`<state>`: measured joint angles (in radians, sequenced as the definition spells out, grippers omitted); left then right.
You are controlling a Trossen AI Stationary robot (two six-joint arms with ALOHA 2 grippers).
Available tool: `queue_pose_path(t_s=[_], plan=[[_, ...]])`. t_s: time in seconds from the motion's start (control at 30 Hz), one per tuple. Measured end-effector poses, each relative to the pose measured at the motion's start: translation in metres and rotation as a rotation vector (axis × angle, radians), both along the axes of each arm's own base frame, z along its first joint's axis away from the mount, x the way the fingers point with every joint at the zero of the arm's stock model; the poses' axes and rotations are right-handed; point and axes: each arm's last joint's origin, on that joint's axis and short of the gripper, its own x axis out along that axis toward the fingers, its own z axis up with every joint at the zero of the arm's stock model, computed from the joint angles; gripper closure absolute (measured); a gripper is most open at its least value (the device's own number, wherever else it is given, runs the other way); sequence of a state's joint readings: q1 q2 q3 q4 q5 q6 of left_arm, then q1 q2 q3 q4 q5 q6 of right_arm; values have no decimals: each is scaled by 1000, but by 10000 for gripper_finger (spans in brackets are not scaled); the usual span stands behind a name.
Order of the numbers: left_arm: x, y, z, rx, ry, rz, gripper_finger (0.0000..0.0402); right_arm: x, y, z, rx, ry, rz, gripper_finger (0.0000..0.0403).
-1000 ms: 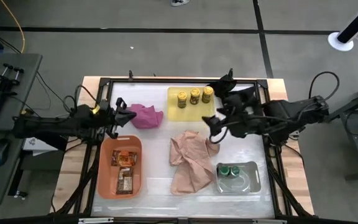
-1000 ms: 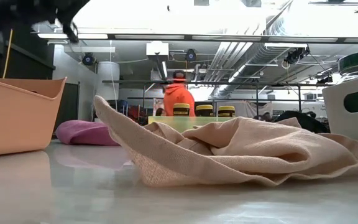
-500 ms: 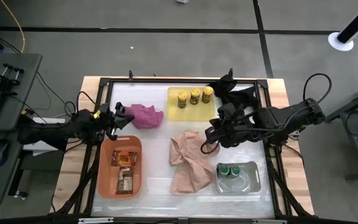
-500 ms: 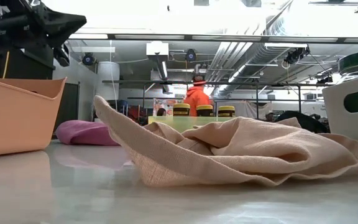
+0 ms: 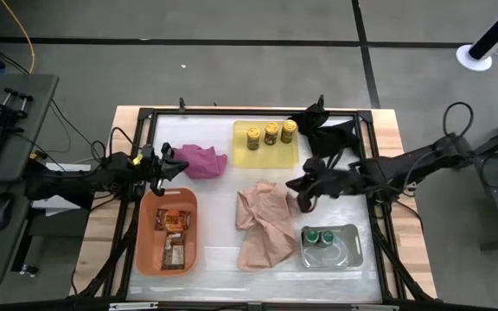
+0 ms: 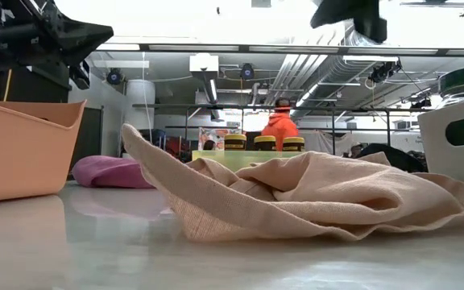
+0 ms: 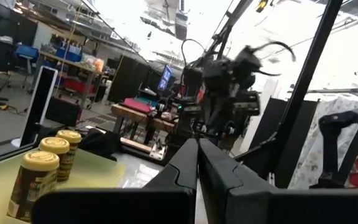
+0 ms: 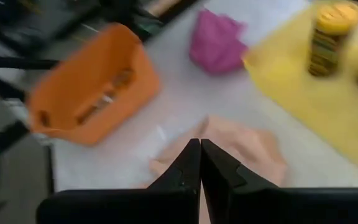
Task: Sort spices by type
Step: Return to Home Position
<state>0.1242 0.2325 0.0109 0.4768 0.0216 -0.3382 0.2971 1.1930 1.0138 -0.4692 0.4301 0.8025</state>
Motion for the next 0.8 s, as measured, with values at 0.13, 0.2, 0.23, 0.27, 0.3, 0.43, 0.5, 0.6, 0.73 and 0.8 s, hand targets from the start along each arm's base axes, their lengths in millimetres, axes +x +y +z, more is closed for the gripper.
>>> queue_pose_path(t_s=[0.13, 0.2, 0.23, 0.27, 0.3, 0.43, 0.5, 0.6, 0.73, 0.8], plan=[[0, 0, -1, -1, 12, 0, 401, -24, -25, -26, -22, -180, 80, 402], [0, 0, -1, -1, 9, 0, 401, -38, -37, -40, -72, -262, 78, 402], [0, 0, -1, -1, 10, 0, 401, -44, -42, -47, -103, -309, 74, 402], [0, 0, -1, -1, 10, 0, 401, -50, -47, -54, -132, -354, 63, 402], [0, 0, -1, -1, 10, 0, 401, -56, -52, -60, -155, -401, 55, 402], [0, 0, -1, -1, 10, 0, 401, -72, -66, -84, -202, -519, 49, 402], [0, 0, -1, -1, 10, 0, 401, -78, -71, -93, -210, -552, 56, 402], [0, 0, -1, -1, 10, 0, 401, -82, -76, -104, -191, -557, 82, 402], [0, 0, -1, -1, 10, 0, 401, -85, -79, -113, -235, -523, 118, 403], [0, 0, -1, -1, 10, 0, 401, -86, -82, -118, -294, -490, 124, 403]])
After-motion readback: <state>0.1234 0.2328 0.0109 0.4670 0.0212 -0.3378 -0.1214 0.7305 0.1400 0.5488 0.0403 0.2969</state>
